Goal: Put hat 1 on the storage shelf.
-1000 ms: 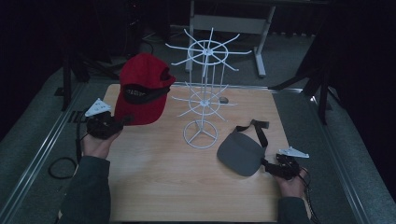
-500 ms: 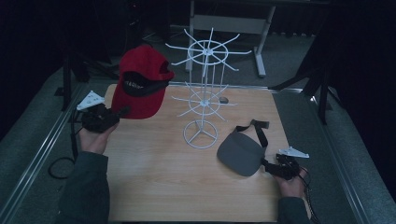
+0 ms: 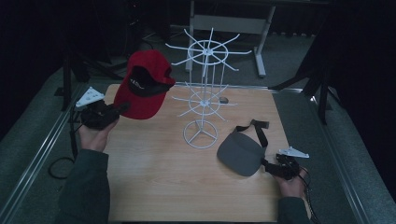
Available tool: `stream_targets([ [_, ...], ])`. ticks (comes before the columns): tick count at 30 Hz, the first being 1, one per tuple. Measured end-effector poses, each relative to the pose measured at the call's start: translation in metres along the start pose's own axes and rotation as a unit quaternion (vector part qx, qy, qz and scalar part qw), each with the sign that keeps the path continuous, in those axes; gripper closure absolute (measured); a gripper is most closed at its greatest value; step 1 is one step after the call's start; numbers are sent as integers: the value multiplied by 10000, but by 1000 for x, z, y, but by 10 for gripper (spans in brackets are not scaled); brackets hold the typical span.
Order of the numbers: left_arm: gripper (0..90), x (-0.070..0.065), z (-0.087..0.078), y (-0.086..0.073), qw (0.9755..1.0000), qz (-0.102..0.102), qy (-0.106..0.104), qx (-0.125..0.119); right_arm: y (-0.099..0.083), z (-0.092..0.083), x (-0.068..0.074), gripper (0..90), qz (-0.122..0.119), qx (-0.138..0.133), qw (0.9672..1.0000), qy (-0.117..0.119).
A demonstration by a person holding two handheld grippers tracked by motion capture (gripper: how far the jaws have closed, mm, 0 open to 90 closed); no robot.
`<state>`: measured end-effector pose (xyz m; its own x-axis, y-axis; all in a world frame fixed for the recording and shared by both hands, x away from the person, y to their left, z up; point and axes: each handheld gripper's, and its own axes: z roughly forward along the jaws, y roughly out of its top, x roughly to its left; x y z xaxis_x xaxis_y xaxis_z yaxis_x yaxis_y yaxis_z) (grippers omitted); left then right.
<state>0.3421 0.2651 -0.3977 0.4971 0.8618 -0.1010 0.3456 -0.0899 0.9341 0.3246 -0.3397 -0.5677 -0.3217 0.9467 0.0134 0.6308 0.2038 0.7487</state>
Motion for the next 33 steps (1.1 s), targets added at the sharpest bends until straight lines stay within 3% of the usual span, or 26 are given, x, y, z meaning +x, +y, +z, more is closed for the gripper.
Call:
stream_targets([
  [10,860,-2,-11,11,9991,3,78,-422,0,0,0,290,6,-2,10000,-3],
  [20,861,-6,-18,19,9954,-16,82,-959,0,0,0,290,14,-3,10000,-1],
  [33,860,-16,-23,28,9907,67,-94,-1358,0,0,0,290,7,3,10000,1],
])
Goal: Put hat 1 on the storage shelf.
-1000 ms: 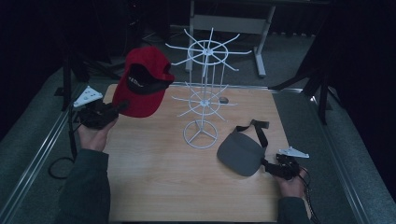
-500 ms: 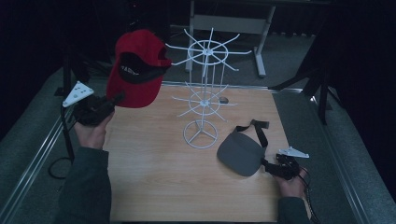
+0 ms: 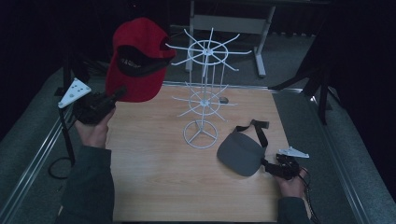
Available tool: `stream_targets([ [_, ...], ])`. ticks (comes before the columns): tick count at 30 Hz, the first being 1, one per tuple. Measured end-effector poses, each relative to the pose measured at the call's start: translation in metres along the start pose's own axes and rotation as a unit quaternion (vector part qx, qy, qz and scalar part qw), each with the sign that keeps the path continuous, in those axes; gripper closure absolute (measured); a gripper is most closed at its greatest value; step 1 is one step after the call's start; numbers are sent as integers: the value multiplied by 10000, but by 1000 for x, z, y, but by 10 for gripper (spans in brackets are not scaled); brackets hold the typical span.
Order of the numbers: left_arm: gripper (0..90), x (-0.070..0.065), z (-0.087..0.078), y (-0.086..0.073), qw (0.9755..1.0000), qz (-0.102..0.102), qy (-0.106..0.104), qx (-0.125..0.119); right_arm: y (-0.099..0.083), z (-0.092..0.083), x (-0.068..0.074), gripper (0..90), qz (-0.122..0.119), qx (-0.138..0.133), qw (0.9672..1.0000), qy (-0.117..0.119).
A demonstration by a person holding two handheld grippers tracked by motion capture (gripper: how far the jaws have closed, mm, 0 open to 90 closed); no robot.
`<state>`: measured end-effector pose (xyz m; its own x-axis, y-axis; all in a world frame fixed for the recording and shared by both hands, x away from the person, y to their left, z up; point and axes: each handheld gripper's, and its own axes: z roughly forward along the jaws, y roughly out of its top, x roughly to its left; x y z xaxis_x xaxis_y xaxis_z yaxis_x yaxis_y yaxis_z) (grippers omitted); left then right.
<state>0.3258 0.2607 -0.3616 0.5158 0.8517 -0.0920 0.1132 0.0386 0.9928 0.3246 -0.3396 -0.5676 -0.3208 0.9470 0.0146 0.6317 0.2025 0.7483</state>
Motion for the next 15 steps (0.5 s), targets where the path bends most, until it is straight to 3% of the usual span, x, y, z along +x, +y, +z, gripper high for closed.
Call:
stream_targets([
  [15,860,-1,-6,10,9997,-60,-133,-184,0,0,0,290,-5,-1,10000,-5],
])
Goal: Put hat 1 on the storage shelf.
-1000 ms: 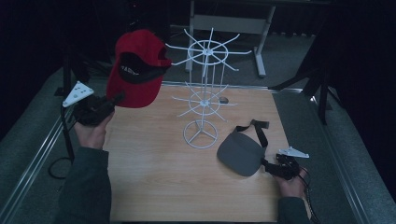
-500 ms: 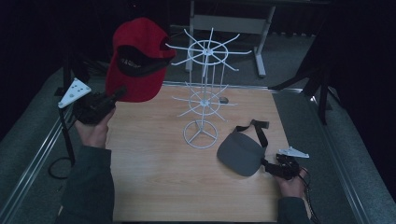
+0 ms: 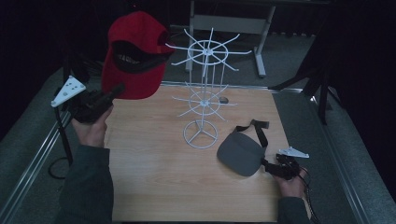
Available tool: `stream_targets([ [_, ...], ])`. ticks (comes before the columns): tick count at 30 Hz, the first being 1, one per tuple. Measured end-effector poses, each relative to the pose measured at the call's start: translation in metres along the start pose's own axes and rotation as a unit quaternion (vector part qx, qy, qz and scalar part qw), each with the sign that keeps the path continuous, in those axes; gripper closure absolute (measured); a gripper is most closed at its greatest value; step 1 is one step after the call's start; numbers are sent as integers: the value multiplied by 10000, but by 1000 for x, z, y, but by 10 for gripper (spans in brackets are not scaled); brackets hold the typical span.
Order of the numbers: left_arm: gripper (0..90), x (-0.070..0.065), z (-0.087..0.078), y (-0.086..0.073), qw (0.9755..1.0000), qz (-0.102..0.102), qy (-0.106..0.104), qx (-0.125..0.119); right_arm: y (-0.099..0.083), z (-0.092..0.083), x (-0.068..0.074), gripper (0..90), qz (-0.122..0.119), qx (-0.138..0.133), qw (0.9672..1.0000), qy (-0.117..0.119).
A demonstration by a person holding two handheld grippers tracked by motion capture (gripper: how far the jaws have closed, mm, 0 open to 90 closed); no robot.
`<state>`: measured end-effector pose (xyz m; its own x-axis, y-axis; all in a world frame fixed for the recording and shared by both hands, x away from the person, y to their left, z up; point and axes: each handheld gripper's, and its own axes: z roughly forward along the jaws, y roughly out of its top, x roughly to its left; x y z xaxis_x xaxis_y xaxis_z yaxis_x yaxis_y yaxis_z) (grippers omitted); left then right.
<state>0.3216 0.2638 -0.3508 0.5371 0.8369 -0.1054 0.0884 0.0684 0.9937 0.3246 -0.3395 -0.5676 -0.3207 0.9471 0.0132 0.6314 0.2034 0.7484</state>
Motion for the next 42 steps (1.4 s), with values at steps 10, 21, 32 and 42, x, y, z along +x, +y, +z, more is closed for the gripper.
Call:
stream_targets([
  [10,860,-5,-4,11,9999,84,-13,-149,0,0,0,290,3,1,10000,2],
  [21,859,-10,-9,21,9994,91,-65,-337,0,0,0,290,2,1,10000,2],
  [32,859,-19,-13,17,9992,278,-177,-213,0,0,0,290,1,2,10000,1],
  [42,858,-13,-13,-14,9999,99,-95,3,0,0,0,290,3,1,10000,3],
])
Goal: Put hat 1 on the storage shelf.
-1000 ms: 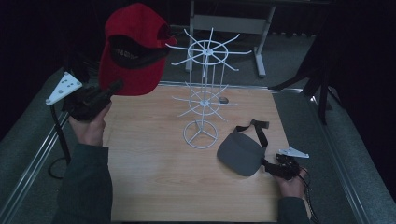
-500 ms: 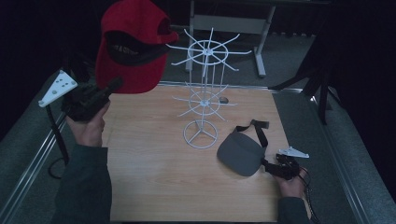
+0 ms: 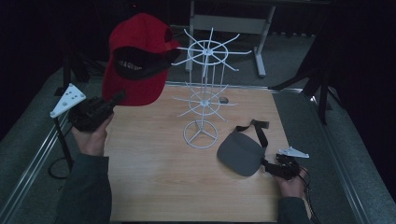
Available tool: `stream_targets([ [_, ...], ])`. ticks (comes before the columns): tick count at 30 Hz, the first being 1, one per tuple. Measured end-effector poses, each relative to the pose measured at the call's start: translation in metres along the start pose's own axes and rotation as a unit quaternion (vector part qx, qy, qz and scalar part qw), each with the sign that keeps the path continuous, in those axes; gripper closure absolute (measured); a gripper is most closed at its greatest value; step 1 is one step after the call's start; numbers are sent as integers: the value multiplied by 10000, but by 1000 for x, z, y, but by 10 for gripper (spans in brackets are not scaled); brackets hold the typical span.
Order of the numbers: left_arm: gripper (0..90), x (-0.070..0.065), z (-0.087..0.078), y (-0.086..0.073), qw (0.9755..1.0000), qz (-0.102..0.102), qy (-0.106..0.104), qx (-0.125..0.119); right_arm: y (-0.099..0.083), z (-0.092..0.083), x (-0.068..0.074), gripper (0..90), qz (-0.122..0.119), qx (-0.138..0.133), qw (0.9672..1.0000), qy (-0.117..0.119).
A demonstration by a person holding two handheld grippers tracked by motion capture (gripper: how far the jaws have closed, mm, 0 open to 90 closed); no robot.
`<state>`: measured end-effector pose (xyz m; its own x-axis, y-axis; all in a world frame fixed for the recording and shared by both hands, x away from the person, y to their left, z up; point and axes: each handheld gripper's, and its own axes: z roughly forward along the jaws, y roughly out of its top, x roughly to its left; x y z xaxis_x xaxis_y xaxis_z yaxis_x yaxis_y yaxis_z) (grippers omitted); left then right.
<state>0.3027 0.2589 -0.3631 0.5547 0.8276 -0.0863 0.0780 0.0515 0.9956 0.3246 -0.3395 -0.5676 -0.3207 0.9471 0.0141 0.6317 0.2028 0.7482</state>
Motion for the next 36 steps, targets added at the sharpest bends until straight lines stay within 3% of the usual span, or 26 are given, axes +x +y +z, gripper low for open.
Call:
stream_targets([
  [10,858,7,3,-41,9995,-215,43,210,0,0,0,290,-5,3,10000,0],
  [16,857,8,6,-56,9989,-210,103,416,0,0,0,290,6,0,10000,2],
  [28,844,9,13,-69,9971,-185,181,716,0,0,0,290,2,1,10000,-2],
  [36,762,9,15,-71,9964,-234,178,801,0,0,0,290,1,1,10000,-1],
])
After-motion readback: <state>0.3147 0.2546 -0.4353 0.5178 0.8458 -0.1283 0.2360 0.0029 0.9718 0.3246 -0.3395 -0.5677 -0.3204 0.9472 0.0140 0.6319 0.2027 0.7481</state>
